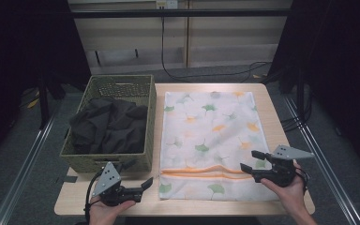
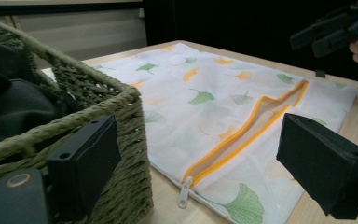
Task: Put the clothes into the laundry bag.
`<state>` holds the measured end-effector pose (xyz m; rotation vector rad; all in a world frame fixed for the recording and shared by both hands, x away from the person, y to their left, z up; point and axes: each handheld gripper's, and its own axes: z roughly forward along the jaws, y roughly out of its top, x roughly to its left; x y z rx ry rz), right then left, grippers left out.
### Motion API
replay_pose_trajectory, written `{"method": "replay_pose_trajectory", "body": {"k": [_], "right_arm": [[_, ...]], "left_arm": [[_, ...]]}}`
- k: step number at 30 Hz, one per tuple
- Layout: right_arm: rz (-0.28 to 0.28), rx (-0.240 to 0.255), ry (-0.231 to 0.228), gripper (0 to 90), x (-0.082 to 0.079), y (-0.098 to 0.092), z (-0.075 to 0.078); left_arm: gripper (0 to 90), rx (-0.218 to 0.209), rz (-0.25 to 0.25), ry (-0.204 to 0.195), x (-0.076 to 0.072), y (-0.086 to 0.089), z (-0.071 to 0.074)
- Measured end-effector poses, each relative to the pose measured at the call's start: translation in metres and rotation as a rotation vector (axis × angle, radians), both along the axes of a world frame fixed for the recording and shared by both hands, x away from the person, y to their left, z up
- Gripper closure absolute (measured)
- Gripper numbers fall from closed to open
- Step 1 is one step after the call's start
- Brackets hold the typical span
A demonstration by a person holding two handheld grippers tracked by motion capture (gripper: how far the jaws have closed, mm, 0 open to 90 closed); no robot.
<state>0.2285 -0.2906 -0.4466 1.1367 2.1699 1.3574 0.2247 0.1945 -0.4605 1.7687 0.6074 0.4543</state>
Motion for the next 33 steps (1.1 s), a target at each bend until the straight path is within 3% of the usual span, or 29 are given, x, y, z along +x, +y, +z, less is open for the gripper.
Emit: {"method": "replay_pose_trajectory", "body": {"k": [3,5,6,9,12,14,16,20,21,22,26,27,28,33], "right_arm": [[0.048,-0.01,0.047,29.7,0.008,0.008,0.002],[0.08,-0.044,0.07,31.6,0.014,0.015,0.001],[0.087,-0.056,0.076,33.0,0.017,0.019,0.001],[0.11,-0.082,0.089,34.6,0.03,0.028,0.0],[0.109,-0.095,0.108,35.0,0.044,0.038,0.001],[0.112,-0.111,0.112,35.5,0.053,0.044,0.001],[0.134,-0.118,0.127,38.2,0.059,0.049,-0.004],[0.148,-0.111,0.158,38.0,0.062,0.054,-0.017],[0.162,-0.128,0.176,38.0,0.061,0.055,-0.02],[0.173,-0.147,0.176,38.1,0.06,0.056,-0.022],[0.201,-0.212,0.201,38.7,0.057,0.06,-0.033],[0.201,-0.212,0.201,38.7,0.057,0.06,-0.033],[0.205,-0.246,0.188,40.8,0.055,0.062,-0.034],[0.217,-0.254,0.201,45.1,0.056,0.065,-0.038]], "left_arm": [[12.7,-0.002,-0.018,-0.002,0.001,-0.002,0.0],[12.7,-0.038,-0.015,0.039,0.002,-0.004,-0.003],[12.6,-0.038,-0.015,0.039,0.002,-0.004,-0.003],[12.5,0.007,-0.001,0.019,0.002,-0.003,-0.003],[12.2,0.024,0.011,0.015,0.004,-0.001,-0.005],[12.2,0.001,0.011,0.034,0.004,0.001,-0.005],[12.2,0.007,0.018,0.029,0.004,0.001,-0.005],[11.7,0.009,0.006,0.039,0.002,-0.001,-0.006],[11.7,0.014,-0.006,0.04,0.002,-0.001,-0.006],[11.7,-0.007,-0.011,0.056,0.001,-0.003,-0.007],[11.6,0.02,-0.02,0.042,0.0,-0.005,-0.007],[11.6,0.029,-0.02,0.039,0.0,-0.004,-0.006],[11.6,0.016,-0.014,0.036,-0.001,-0.004,-0.006],[11.6,0.006,-0.009,0.037,0.001,0.0,-0.005]]}}
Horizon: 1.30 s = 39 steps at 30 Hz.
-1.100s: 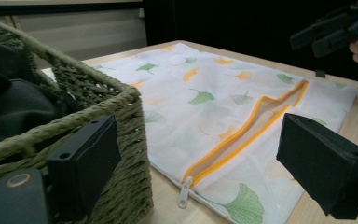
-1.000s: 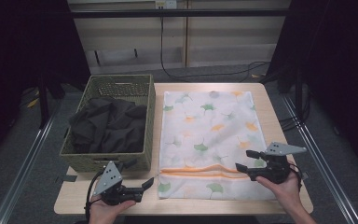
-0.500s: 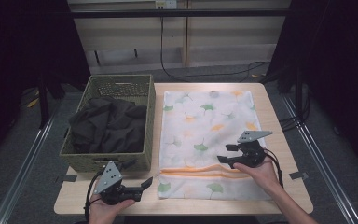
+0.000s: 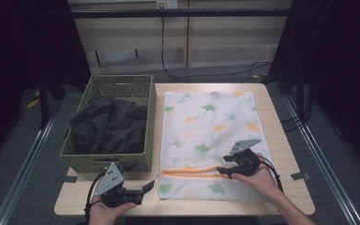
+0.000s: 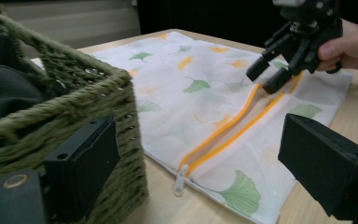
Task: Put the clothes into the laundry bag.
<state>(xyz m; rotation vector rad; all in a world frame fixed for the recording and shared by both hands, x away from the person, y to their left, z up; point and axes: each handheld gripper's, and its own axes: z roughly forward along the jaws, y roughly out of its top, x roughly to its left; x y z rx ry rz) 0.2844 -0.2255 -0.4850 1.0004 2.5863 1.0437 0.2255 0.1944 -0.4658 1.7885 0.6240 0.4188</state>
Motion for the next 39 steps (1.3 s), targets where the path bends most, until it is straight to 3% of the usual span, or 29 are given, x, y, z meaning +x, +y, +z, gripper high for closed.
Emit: {"method": "replay_pose_trajectory", "body": {"k": [1,3,4,5,12,17,24,26,28,34,36,37,39], "right_arm": [[0.011,-0.019,0.005,46.3,0.001,0.002,-0.002],[0.015,-0.031,0.003,47.4,0.0,0.003,-0.003],[0.026,-0.025,0.011,49.9,0.001,0.004,-0.004],[0.031,-0.038,0.012,51.7,0.001,0.005,-0.006],[-0.016,-0.068,0.015,66.0,0.003,0.007,-0.007],[-0.045,-0.077,-0.001,70.5,0.003,0.009,-0.007],[-0.045,-0.088,0.001,80.1,0.003,0.014,-0.007],[-0.052,-0.08,0.027,86.0,0.004,0.014,-0.006],[-0.049,-0.073,0.021,87.3,0.005,0.014,-0.006],[-0.082,-0.047,0.026,89.1,0.008,0.01,-0.007],[-0.082,-0.036,0.006,89.2,0.008,0.01,-0.006],[-0.098,-0.022,-0.017,89.3,0.008,0.01,-0.004],[-0.096,-0.001,-0.034,89.3,0.007,0.009,-0.001]], "left_arm": [[11.6,-0.019,0.027,0.007,0.002,0.004,0.001],[11.6,-0.035,0.028,0.017,0.003,0.005,0.0],[11.6,-0.007,0.045,0.002,0.004,0.008,0.0],[11.6,-0.005,0.048,0.008,0.003,0.009,0.0],[11.6,-0.003,0.031,0.003,0.002,0.007,0.001],[11.7,-0.006,0.038,0.007,0.001,0.008,0.001],[14.4,0.004,0.023,0.015,0.0,0.007,0.001],[15.1,0.005,0.02,0.038,-0.001,0.006,0.002],[14.9,0.007,0.01,0.017,-0.002,0.006,0.003],[14.2,0.017,-0.007,0.018,-0.003,0.004,0.003],[14.9,0.03,-0.023,0.029,-0.003,0.004,0.004],[16.8,0.044,-0.023,0.062,-0.003,0.004,0.005],[16.0,0.046,-0.031,0.052,-0.004,0.004,0.006]]}}
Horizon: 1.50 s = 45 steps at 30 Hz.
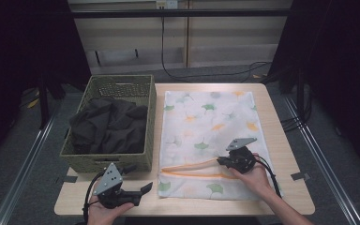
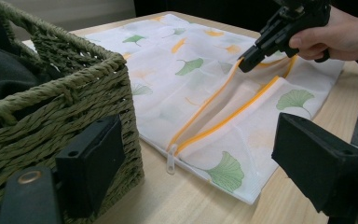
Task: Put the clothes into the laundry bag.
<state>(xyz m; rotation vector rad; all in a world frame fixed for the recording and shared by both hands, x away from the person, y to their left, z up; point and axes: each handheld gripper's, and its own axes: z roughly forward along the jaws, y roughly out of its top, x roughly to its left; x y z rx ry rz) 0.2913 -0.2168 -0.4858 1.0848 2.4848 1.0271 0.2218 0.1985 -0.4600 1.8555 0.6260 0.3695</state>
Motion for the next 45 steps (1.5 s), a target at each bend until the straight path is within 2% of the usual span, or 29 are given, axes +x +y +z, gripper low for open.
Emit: {"method": "replay_pose_trajectory", "body": {"k": [3,4,5,6,7,9,13,14,15,21,27,30,33,35,36,40,42,44,45], "right_arm": [[-0.011,0.018,-0.022,89.3,-0.001,-0.002,0.004],[-0.025,0.044,-0.039,89.3,-0.001,-0.005,0.009],[-0.025,0.044,-0.039,89.3,-0.001,-0.005,0.009],[-0.034,0.062,-0.06,89.3,-0.001,-0.007,0.012],[-0.037,0.069,-0.067,89.3,-0.001,-0.007,0.014],[-0.043,0.076,-0.078,89.3,-0.001,-0.008,0.016],[-0.05,0.118,-0.115,89.4,-0.002,-0.011,0.024],[-0.056,0.127,-0.141,89.4,-0.002,-0.011,0.028],[-0.056,0.127,-0.141,89.4,-0.002,-0.011,0.028],[-0.077,0.185,-0.194,89.5,-0.001,-0.016,0.044],[-0.092,0.203,-0.242,89.6,0.002,-0.018,0.059],[-0.102,0.228,-0.278,89.7,0.006,-0.017,0.069],[-0.101,0.242,-0.291,89.7,0.009,-0.016,0.074],[-0.106,0.274,-0.301,89.7,0.013,-0.016,0.078],[-0.123,0.323,-0.3,89.8,0.02,-0.019,0.081],[-0.134,0.343,-0.321,89.8,0.025,-0.019,0.088],[-0.131,0.355,-0.341,89.8,0.029,-0.019,0.099],[-0.131,0.365,-0.347,89.8,0.03,-0.019,0.101],[-0.127,0.377,-0.35,89.8,0.031,-0.019,0.102]], "left_arm": [[15.8,-0.008,0.013,-0.008,-0.001,-0.001,0.001],[15.3,-0.003,0.016,-0.013,-0.001,0.0,0.001],[15.3,-0.007,0.016,-0.01,-0.001,0.0,0.001],[15.3,-0.014,0.015,-0.011,-0.001,0.0,0.0],[15.2,-0.005,0.03,-0.014,-0.001,0.0,0.001],[15.2,-0.019,0.03,-0.005,-0.001,0.002,0.001],[15.0,-0.026,0.022,-0.016,-0.002,0.001,0.002],[14.1,-0.028,0.02,-0.019,-0.002,0.0,0.002],[14.1,-0.033,0.017,-0.021,-0.003,-0.001,0.002],[13.1,-0.017,0.006,-0.022,-0.003,-0.003,0.001],[12.8,-0.013,0.006,-0.019,-0.003,-0.005,0.001],[12.8,-0.009,0.001,-0.021,-0.003,-0.005,0.001],[12.8,-0.003,0.004,-0.023,-0.003,-0.005,0.001],[13.0,-0.006,0.005,-0.032,-0.003,-0.006,0.0],[13.3,0.003,0.0,-0.028,-0.002,-0.006,-0.001],[13.2,0.01,0.002,-0.02,-0.001,-0.006,0.0],[13.0,0.004,0.006,-0.012,-0.001,-0.004,0.004],[13.1,0.016,0.009,-0.012,-0.003,-0.004,0.006],[13.0,0.039,0.003,-0.026,-0.004,-0.003,0.01]]}}
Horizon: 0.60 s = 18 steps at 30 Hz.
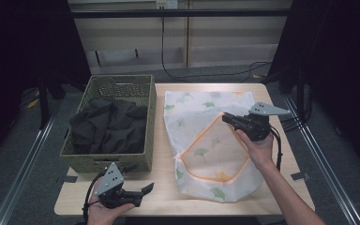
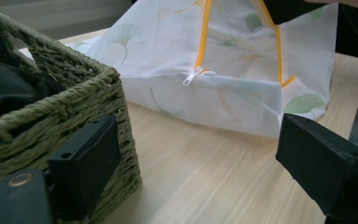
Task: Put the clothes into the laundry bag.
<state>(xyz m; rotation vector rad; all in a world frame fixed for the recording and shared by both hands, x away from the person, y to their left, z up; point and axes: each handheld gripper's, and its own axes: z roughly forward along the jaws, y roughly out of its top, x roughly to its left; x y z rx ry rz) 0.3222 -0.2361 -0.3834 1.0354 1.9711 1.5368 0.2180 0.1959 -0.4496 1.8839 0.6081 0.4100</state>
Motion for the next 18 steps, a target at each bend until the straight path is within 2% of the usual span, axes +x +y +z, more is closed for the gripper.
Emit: {"method": "replay_pose_trajectory", "body": {"k": [1,4,6,8,9,10,13,15,17,18], "right_arm": [[0.0,-0.011,0.001,89.8,0.0,-0.001,0.0],[-0.004,-0.02,0.008,89.8,-0.001,-0.004,-0.002],[0.0,-0.03,0.013,89.8,-0.002,-0.005,-0.003],[0.003,-0.028,0.026,89.8,-0.002,-0.005,-0.005],[0.003,-0.04,0.028,89.7,-0.003,-0.006,-0.006],[0.003,-0.04,0.028,89.7,-0.003,-0.006,-0.006],[0.011,-0.048,0.038,89.8,-0.003,-0.007,-0.008],[0.011,-0.052,0.036,89.7,-0.003,-0.006,-0.008],[0.016,-0.061,0.033,89.7,-0.004,-0.005,-0.008],[0.02,-0.065,0.034,89.7,-0.004,-0.004,-0.009]], "left_arm": [[13.0,-0.003,-0.004,-0.007,-0.001,0.001,0.002],[10.3,-0.002,0.032,-0.006,0.004,0.01,0.019],[8.8,-0.006,0.042,0.001,0.007,0.012,0.023],[8.2,0.008,0.056,0.019,0.017,0.018,0.031],[8.2,0.014,0.077,0.014,0.023,0.023,0.039],[8.2,0.014,0.077,0.014,0.023,0.023,0.039],[7.9,0.005,0.083,-0.013,0.036,0.033,0.052],[8.0,0.013,0.093,-0.001,0.048,0.038,0.061],[6.4,0.023,0.086,0.053,0.059,0.04,0.069],[6.3,0.016,0.081,0.035,0.064,0.041,0.072]]}}
